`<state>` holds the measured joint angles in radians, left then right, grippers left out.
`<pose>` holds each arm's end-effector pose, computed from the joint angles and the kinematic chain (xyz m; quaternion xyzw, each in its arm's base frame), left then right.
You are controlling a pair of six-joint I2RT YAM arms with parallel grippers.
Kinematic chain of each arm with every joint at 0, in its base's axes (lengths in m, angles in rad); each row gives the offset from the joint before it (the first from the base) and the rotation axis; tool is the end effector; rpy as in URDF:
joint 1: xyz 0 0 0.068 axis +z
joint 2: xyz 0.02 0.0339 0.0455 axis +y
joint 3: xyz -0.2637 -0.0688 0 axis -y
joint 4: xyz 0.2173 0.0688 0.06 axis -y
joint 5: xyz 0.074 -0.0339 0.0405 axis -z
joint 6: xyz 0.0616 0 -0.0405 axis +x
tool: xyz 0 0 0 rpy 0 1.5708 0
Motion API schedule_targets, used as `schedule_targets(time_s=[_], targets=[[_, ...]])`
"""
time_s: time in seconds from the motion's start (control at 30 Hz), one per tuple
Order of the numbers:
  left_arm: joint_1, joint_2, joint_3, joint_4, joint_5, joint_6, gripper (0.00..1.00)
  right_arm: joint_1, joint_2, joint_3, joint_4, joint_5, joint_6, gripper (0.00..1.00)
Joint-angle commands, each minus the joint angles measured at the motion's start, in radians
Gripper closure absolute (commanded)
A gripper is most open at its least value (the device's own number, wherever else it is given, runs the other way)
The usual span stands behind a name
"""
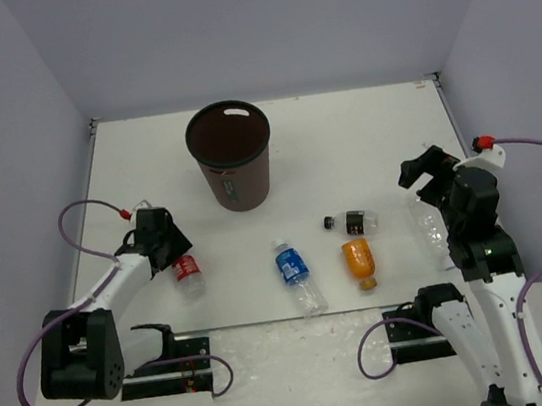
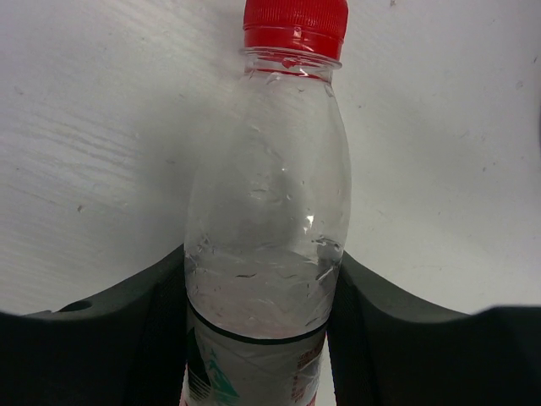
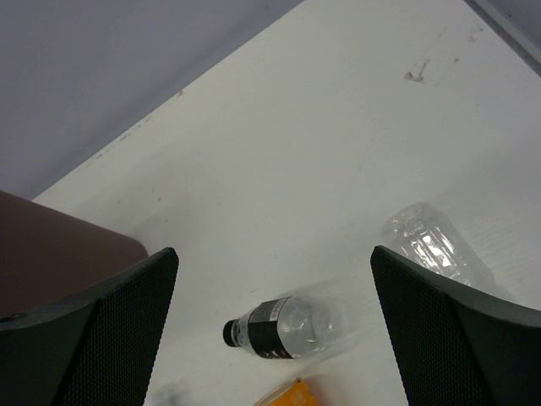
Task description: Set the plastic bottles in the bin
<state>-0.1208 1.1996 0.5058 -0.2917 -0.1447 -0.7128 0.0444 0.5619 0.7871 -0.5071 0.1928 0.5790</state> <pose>0.2039 -0.0158 0.1539 -0.2985 0.9074 -0.0532 0.2911 0.1248 -0.0063 0.3236 0.2659 0.7522 0.1101 0.5928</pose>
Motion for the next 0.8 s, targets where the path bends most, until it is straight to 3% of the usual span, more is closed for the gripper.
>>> schedule_targets(time_s=[0.0, 0.13, 0.33, 0.43, 0.5, 0.53, 0.63, 0.7, 0.77], targets=[[-0.006, -0.073, 0.089, -0.093, -0.064, 0.011, 0.87, -0.004, -0.044, -0.001, 0.017, 0.038, -0.006, 0.01], [-0.008, -0.22, 0.231, -0.147, -0.118, 0.002, 0.89, -0.003, -0.086, -0.038, 0.068, 0.017, -0.001, 0.01], [-0.023, -0.299, 0.536, -0.007, 0.018, 0.087, 0.9, -0.005, -0.103, -0.066, 0.13, -0.144, -0.059, 0.01], [-0.04, -0.266, 0.624, 0.124, 0.099, 0.118, 0.89, -0.005, -0.094, -0.065, 0.13, -0.152, -0.072, 0.01], [-0.073, -0.224, 0.644, 0.347, 0.217, 0.172, 0.86, -0.005, -0.092, -0.067, 0.134, -0.177, -0.084, 0.01], [-0.095, -0.208, 0.661, 0.354, 0.232, 0.187, 0.85, -0.005, -0.092, -0.068, 0.139, -0.194, -0.09, 0.01], [-0.235, -0.05, 0.813, 0.384, 0.169, 0.323, 0.79, -0.005, -0.089, -0.077, 0.166, -0.331, -0.105, 0.01], [-0.262, 0.004, 0.847, 0.46, 0.16, 0.341, 0.73, -0.003, -0.079, -0.078, 0.175, -0.436, -0.116, 0.01], [-0.266, 0.048, 0.847, 0.533, 0.152, 0.347, 0.72, -0.005, -0.072, -0.079, 0.179, -0.481, -0.124, 0.01]])
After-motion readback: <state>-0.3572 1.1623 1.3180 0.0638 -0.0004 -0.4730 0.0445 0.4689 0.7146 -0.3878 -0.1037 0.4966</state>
